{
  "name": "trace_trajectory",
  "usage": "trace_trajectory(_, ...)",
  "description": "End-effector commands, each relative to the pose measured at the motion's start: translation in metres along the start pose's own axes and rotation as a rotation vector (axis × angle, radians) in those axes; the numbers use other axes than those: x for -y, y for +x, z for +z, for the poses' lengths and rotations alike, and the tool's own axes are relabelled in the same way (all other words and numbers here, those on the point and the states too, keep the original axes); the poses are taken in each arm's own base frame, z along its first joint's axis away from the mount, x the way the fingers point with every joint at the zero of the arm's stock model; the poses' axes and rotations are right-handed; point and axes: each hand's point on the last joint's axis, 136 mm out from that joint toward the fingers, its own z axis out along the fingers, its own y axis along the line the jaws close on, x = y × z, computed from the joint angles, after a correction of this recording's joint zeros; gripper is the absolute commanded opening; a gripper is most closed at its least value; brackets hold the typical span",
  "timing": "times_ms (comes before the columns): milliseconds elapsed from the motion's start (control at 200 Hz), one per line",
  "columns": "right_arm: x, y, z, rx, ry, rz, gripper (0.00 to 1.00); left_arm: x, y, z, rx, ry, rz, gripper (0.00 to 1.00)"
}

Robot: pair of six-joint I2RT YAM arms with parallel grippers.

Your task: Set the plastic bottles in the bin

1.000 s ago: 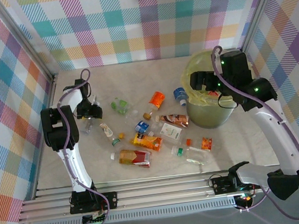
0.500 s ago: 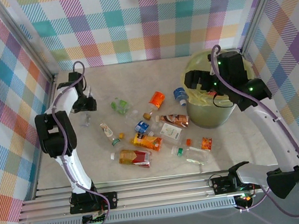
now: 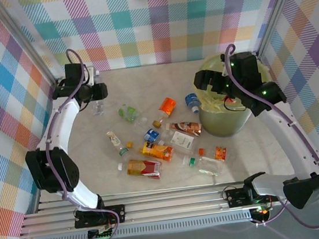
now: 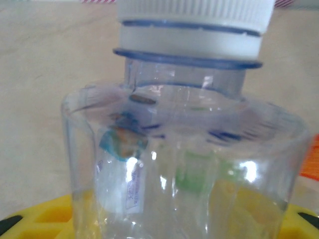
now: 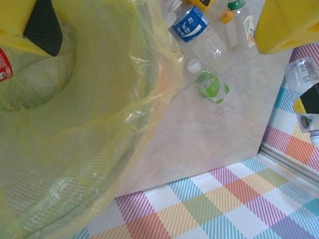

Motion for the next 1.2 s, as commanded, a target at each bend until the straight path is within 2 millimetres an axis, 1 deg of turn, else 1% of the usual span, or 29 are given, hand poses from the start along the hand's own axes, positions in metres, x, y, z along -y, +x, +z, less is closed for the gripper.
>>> trace_trajectory(0,-0.018,-0.01,-0.003,0.026,-0.072,0.0,1.0,0.043,-0.013,-0.021,0.096,0.127,-0.007,0.5)
trace_trajectory(150,-0.025,-0.009,-0.01,0.023,-0.111,-0.004,0.98,0.096,-0.016,-0.048,0.188,0.249,0.026,0.5)
trace_trajectory(225,-0.03,-0.007,-0.014,0.023,-0.14,0.0,0.97,0.12,-0.016,-0.065,0.246,0.313,0.025,0.49)
trace_trajectory(300,-0.037,-0.004,-0.017,0.023,-0.181,0.0,0.96,0.14,-0.014,-0.082,0.303,0.379,0.016,0.49)
trace_trajectory(315,-0.038,-0.004,-0.018,0.025,-0.189,0.0,0.96,0.143,-0.012,-0.084,0.302,0.388,0.012,0.49)
trace_trajectory(330,-0.039,-0.003,-0.019,0.024,-0.196,-0.002,0.96,0.149,-0.016,-0.089,0.334,0.407,0.012,0.49)
trace_trajectory(385,-0.045,-0.001,-0.021,0.018,-0.216,-0.011,0.95,0.161,-0.015,-0.102,0.369,0.447,0.017,0.49)
trace_trajectory(450,-0.05,0.001,-0.022,0.005,-0.227,-0.029,0.95,0.174,-0.012,-0.111,0.389,0.481,0.033,0.49)
trace_trajectory(615,-0.063,0.006,-0.027,0.004,-0.263,-0.064,0.94,0.202,-0.004,-0.124,0.421,0.538,0.074,0.49)
trace_trajectory(720,-0.074,0.005,-0.029,0.013,-0.305,-0.081,0.94,0.218,0.002,-0.124,0.427,0.586,0.091,0.49)
trace_trajectory(825,-0.093,0.004,-0.031,0.01,-0.374,-0.106,0.93,0.234,0.006,-0.126,0.442,0.644,0.114,0.49)
trace_trajectory(990,-0.121,0.004,-0.027,-0.002,-0.471,-0.149,0.94,0.258,0.013,-0.134,0.448,0.751,0.173,0.49)
trace_trajectory(1115,-0.136,0.003,-0.02,-0.013,-0.504,-0.184,0.94,0.274,0.021,-0.139,0.434,0.832,0.223,0.49)
trace_trajectory(1195,-0.148,0.002,-0.019,-0.019,-0.546,-0.203,0.94,0.281,0.026,-0.141,0.419,0.865,0.242,0.49)
